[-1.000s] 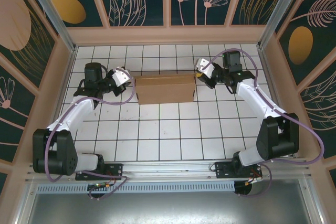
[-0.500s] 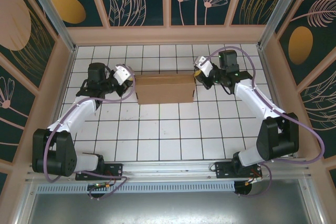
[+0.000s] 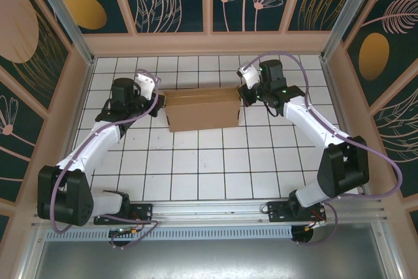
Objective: Fold the paper box
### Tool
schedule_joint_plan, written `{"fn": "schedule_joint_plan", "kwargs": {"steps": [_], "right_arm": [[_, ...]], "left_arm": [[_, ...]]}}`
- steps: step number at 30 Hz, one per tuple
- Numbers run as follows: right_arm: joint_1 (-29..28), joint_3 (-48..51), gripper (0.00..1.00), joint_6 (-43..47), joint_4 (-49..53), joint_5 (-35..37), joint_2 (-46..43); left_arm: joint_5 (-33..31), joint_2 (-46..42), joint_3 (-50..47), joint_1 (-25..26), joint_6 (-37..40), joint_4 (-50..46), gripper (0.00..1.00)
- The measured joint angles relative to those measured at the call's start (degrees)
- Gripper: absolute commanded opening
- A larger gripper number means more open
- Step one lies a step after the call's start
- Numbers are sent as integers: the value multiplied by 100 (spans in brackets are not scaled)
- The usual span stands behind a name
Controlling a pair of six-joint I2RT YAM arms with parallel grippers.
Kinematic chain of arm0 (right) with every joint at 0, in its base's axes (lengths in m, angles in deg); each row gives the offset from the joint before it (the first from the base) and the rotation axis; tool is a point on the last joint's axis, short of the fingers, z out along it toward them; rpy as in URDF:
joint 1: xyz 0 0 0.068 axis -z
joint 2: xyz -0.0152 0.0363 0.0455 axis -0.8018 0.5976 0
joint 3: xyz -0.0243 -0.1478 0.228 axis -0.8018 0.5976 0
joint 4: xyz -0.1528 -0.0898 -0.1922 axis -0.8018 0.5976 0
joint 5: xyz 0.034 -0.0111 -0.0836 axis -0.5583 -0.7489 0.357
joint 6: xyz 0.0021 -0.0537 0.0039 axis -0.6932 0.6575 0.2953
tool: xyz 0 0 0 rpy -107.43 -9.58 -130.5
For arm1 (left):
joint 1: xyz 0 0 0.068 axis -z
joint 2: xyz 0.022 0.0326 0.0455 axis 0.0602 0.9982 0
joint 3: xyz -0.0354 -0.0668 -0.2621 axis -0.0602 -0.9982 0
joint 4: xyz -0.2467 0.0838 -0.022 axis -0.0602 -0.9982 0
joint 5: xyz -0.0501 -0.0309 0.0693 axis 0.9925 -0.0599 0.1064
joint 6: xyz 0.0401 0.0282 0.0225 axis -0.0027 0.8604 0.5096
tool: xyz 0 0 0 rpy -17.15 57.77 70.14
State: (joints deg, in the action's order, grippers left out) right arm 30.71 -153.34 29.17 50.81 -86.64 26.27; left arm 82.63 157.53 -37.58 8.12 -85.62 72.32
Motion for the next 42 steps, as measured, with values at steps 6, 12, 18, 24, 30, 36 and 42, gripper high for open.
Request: {"fn": "schedule_joint_plan", "kwargs": {"steps": [6,12,18,24,30,36,42], "right_arm": [[-164,-87,0,-627,85,369,28],[-195,-297,0,-1158,452,463,28],[-195,-398,0,-1777,695,442,28],[-188,-540,0,-2271,931,295,28],[-212,-542,0,-2428,966,330,28],[-304,-302,0,-2448,660,442,17],[-348,-107,0,-2516,339,549,-37]], "left_arm": [[-260,17,321,52,-732,-398,0],[-356,11,562,85,-1147,-599,0],[-391,-179,413,149,-1364,-621,0],[-450,-284,341,162,-1552,-627,0],[-448,-282,302,162,-1786,-608,0],[-520,-280,131,160,-1884,-527,0],[-579,-229,103,162,-1980,-400,0]]}}
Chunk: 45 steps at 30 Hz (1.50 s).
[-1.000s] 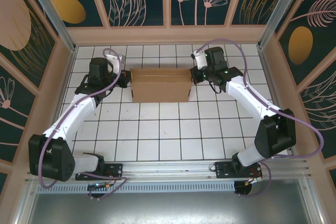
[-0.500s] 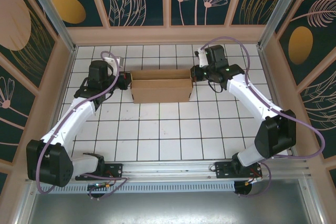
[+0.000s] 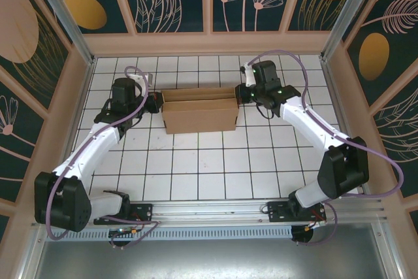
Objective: Fold the paper box
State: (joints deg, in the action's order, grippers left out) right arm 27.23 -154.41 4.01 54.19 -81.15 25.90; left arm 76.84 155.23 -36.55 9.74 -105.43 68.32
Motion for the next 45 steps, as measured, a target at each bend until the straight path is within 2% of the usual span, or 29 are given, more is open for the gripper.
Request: {"fn": "schedule_joint_plan", "kwargs": {"steps": [12,23,39,45], "right_arm": [[-42,81,0,-107,-133,125,-26],[-57,79,0,-52,-129,251,-22],[-68,-15,0,26,-107,315,79],[-85,-175,0,-37,188,310,94]], "left_arm": [[11,286,170,-2,-46,-83,0],[-44,472,573,0,557,-680,0],[-28,149,-103,2,420,101,0],[-229,44,-192,101,492,131,0]]}}
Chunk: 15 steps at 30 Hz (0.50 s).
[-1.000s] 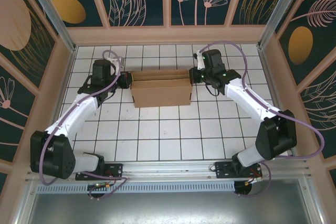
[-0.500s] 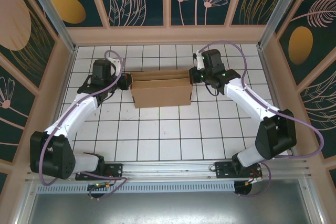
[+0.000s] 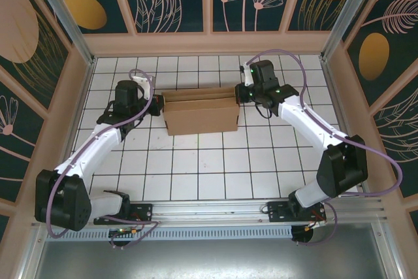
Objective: Fold the paper box
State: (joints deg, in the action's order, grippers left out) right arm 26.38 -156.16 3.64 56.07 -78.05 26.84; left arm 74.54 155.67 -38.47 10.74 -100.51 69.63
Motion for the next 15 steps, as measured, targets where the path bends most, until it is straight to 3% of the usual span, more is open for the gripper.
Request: {"fn": "schedule_joint_plan", "kwargs": {"steps": [8,15], "right_arm": [[-2,-501,0,-514,588,-59,262],[-4,-313,0,-675,400,-85,212]], "left_arm": [[-184,-2,-22,72,20,59,0],[-245,-2,-66,83,17,138,0]]}}
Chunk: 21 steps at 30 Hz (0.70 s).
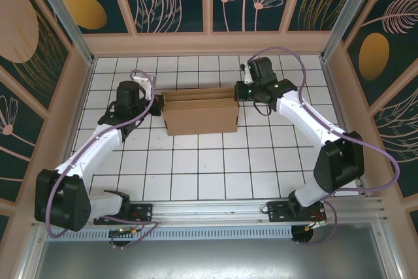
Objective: Fold the paper box
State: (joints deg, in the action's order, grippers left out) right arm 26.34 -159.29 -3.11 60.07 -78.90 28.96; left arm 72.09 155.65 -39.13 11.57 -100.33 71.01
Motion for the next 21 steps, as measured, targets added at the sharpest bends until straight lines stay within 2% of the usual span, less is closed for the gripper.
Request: {"fn": "schedule_joint_plan", "kwargs": {"steps": [16,19,21], "right_arm": [[-133,1882,0,164,-1508,133,-1327],[-133,1941,8,234,-1646,131,-1331],[-133,1943,18,264,-1646,107,-1329]], "left_arm": [[0,-319,-413,127,-46,337,0],[-15,-321,-455,138,-48,420,0],[-35,-328,-476,149,-42,457,0]]}}
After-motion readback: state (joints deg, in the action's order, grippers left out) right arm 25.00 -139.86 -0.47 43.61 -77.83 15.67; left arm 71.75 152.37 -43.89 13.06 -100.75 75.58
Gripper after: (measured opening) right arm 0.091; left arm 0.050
